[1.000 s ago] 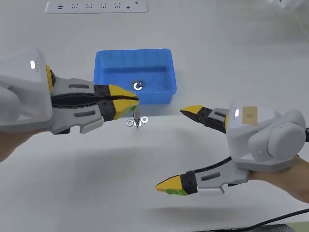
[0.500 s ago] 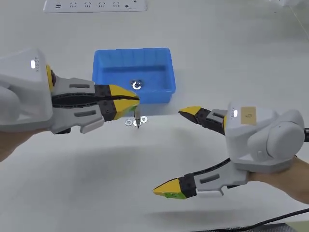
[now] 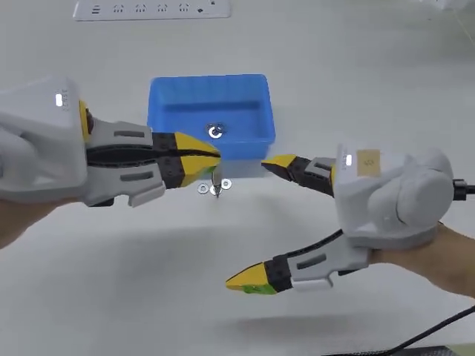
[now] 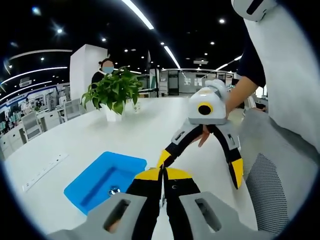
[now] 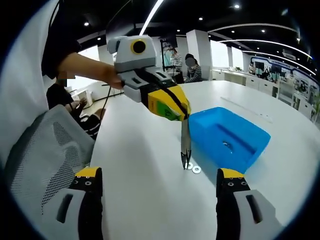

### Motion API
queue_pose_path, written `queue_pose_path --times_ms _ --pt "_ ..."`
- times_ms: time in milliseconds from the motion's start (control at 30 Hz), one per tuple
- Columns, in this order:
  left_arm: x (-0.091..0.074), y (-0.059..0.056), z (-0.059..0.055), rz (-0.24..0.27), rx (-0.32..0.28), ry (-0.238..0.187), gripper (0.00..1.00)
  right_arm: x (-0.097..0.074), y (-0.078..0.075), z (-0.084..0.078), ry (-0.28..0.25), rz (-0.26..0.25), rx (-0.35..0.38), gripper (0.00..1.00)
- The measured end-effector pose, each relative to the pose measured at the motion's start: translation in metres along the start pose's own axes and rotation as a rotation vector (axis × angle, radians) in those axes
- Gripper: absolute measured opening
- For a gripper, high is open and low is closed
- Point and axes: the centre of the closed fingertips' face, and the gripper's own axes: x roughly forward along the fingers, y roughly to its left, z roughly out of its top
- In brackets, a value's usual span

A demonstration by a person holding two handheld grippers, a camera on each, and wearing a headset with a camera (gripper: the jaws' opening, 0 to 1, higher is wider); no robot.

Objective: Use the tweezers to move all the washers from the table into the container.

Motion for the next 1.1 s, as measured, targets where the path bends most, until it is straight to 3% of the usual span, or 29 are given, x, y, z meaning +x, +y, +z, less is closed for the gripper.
queue_pose_path --times_ms 100,200,333,367,500,633,1100 --pt "-0.001 -0.004 0.000 -0.013 0.005 0.007 0.05 0.009 -0.004 0.008 -0.002 0.031 -0.035 0.85" --pt "-0.002 -0.005 -0.001 -0.018 0.004 0.010 0.05 0.014 -0.013 0.009 0.031 0.067 -0.058 0.76" --pt "-0.002 -0.003 -0.001 -0.012 0.002 0.012 0.05 0.017 -0.026 0.015 0.034 0.101 -0.074 0.46" --pt "-0.002 -0.002 -0.001 -0.012 0.000 0.013 0.05 0.018 -0.029 0.016 0.038 0.111 -0.081 0.43" --pt "-0.002 -0.001 0.000 -0.007 -0.003 0.012 0.05 0.022 -0.034 0.016 0.070 0.139 -0.107 0.38" --pt "-0.002 0.000 0.000 -0.003 -0.006 0.011 0.05 0.026 -0.029 0.016 0.086 0.180 -0.147 0.27" --pt "0.000 0.001 0.000 -0.013 -0.009 0.011 0.05 0.027 -0.034 0.009 0.126 0.183 -0.235 0.14"
